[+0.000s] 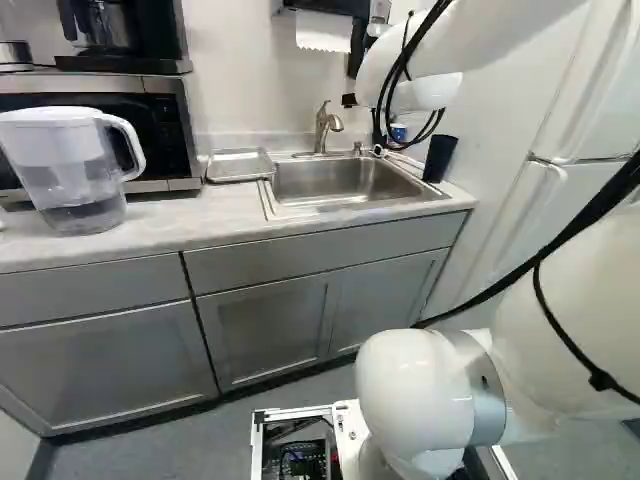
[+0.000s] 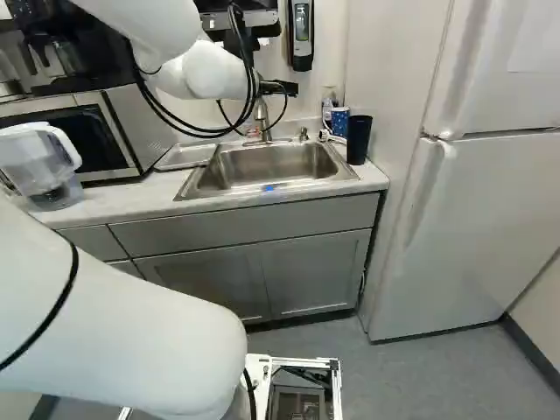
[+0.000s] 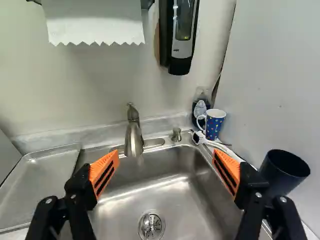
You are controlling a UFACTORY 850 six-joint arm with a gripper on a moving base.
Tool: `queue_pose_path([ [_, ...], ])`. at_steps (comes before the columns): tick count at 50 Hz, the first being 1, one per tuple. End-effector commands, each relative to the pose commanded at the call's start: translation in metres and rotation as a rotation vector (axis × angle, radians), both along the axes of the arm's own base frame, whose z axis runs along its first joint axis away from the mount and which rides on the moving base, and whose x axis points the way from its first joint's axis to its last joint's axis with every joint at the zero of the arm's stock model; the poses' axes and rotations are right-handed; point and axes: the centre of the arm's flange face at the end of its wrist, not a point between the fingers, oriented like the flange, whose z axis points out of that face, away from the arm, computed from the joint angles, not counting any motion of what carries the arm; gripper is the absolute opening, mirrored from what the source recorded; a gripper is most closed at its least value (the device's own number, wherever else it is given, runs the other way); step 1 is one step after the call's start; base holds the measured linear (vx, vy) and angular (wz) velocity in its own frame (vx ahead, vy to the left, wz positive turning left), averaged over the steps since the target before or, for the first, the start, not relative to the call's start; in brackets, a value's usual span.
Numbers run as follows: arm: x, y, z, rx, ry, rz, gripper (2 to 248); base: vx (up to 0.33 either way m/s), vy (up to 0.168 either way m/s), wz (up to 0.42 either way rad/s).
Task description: Rinse the cup and place it in the tray
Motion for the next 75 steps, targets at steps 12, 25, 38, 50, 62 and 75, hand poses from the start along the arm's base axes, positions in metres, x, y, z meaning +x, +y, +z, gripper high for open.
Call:
queue_pose_path([
  [12, 0.0, 0.0, 0.0, 0.0, 0.0, 0.0, 247, 0.098, -0.002, -0.021],
  [25, 0.0, 0.0, 0.0, 0.0, 0.0, 0.0, 247, 0.097, -0.001, -0.021],
  [38, 0.0, 0.0, 0.0, 0.0, 0.0, 0.0, 247, 0.1, -0.002, -0.02],
  [50, 0.0, 0.0, 0.0, 0.0, 0.0, 0.0, 247, 0.083, -0.003, -0.015],
  [62, 0.0, 0.0, 0.0, 0.0, 0.0, 0.0, 247, 0.024, -0.001, -0.003],
  [75, 0.0, 0.0, 0.0, 0.0, 0.0, 0.0, 247, 0.0, 0.0, 0.0],
])
